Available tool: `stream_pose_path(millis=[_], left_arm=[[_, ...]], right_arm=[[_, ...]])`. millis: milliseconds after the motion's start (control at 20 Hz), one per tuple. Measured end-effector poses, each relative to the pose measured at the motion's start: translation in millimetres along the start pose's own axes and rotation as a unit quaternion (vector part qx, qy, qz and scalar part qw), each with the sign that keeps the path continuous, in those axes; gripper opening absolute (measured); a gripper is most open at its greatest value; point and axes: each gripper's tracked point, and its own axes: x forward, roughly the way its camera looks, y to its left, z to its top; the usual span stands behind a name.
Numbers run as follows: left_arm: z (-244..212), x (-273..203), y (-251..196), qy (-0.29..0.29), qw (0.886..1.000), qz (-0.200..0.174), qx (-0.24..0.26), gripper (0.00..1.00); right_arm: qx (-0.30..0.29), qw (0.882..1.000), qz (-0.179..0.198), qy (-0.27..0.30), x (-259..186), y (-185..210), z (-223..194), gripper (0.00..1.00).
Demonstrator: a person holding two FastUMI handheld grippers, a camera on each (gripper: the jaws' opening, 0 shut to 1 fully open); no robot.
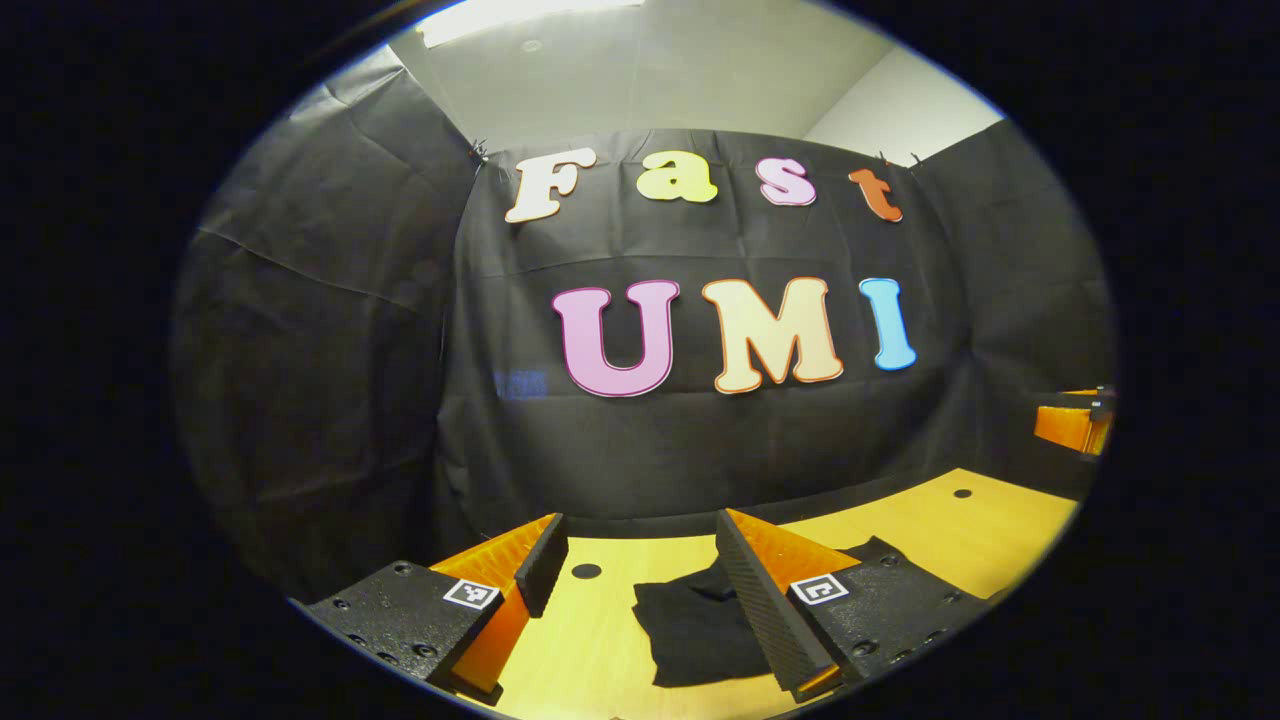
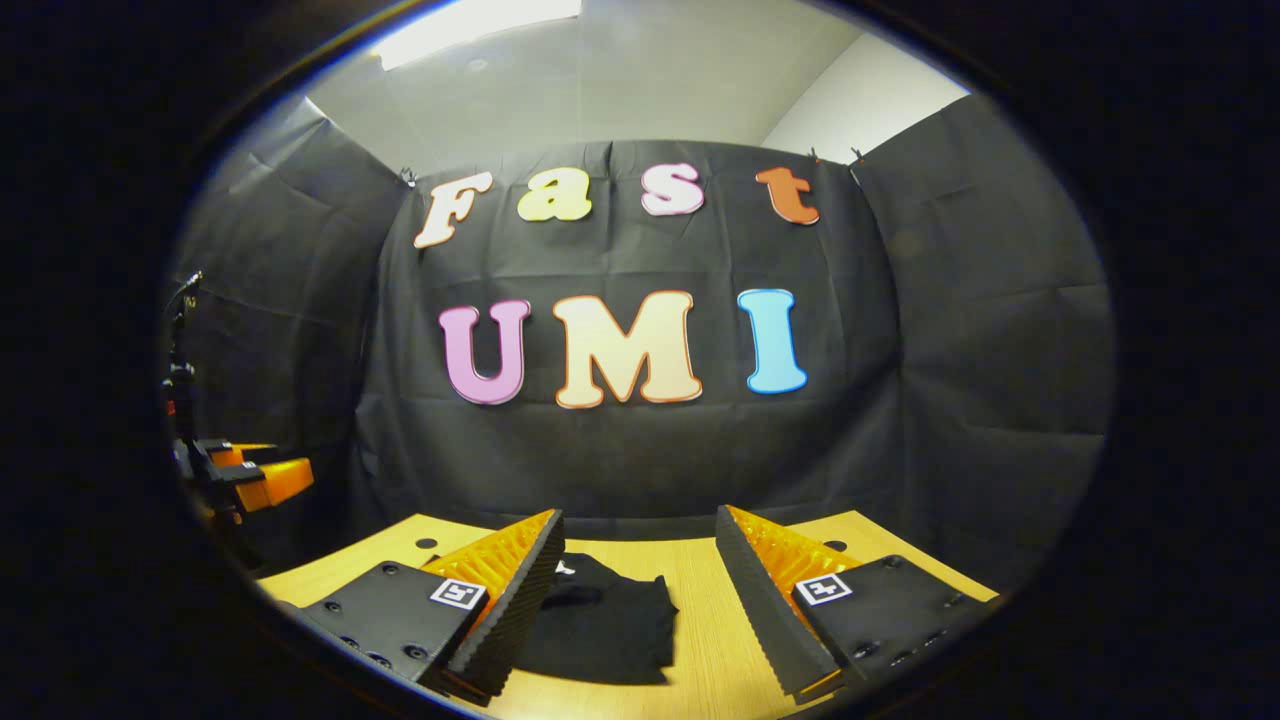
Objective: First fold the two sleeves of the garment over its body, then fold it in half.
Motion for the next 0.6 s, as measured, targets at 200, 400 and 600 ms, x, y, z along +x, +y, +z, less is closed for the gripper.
stream_pose_path(millis=[200, 400, 600], left_arm=[[20.3, -48.6, -9.1, -0.013, 1.000, -0.002, -0.003, 0.93], [43.2, -81.7, -14.8, -0.031, 0.999, -0.009, -0.012, 0.89], [64.0, -99.9, -14.1, -0.051, 0.999, -0.011, -0.006, 0.89]], right_arm=[[0.009, 1.000, 0.009, -0.018, -54.5, -2.7, 12.6, 0.96], [0.021, 0.999, 0.014, -0.026, -93.3, -6.3, 22.5, 0.94], [0.018, 0.999, 0.008, -0.045, -118.4, -8.2, 34.1, 0.94]])
